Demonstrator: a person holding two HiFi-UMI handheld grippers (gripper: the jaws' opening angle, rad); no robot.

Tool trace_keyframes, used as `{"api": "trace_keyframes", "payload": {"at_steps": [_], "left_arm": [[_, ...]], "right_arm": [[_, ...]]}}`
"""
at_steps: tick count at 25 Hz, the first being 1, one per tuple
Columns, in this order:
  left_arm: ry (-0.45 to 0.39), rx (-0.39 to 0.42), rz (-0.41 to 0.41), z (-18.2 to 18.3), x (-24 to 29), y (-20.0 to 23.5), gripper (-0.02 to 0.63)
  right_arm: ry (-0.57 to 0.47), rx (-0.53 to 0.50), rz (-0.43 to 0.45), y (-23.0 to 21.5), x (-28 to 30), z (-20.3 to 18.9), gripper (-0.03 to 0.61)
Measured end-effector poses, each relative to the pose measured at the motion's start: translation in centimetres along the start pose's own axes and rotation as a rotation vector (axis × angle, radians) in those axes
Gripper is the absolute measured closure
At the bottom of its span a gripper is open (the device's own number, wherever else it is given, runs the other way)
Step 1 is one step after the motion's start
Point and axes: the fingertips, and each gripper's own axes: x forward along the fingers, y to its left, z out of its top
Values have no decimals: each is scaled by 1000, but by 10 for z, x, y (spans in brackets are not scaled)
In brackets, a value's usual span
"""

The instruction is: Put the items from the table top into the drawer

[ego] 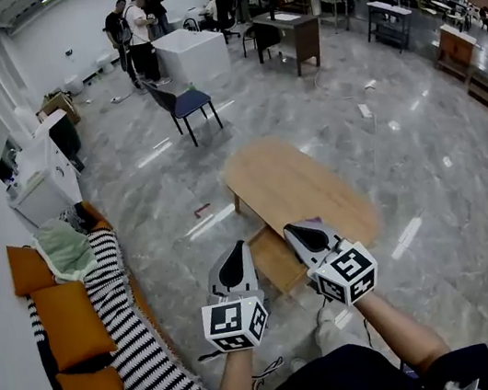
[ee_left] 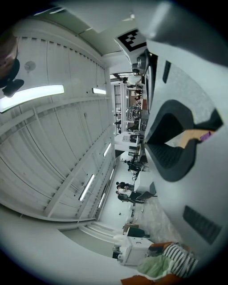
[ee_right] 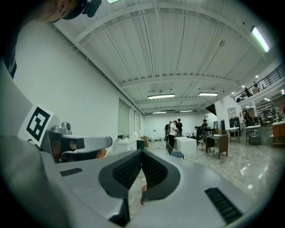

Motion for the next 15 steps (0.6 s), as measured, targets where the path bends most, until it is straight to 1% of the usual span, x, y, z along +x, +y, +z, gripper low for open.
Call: {"api": "trace_keyframes", "payload": {"at_steps": [6, 12, 15], "left_arm": [[23, 1, -10, -10, 26, -1, 616], [38, 0, -16, -16, 58, -2, 615], [27, -27, -28, -18, 77, -3, 616]], "right_arm": [[4, 15, -17, -27, 9, -6, 561], [3, 22, -54, -67, 14, -9, 561], [10, 25, -70, -89, 17, -12, 561]]}}
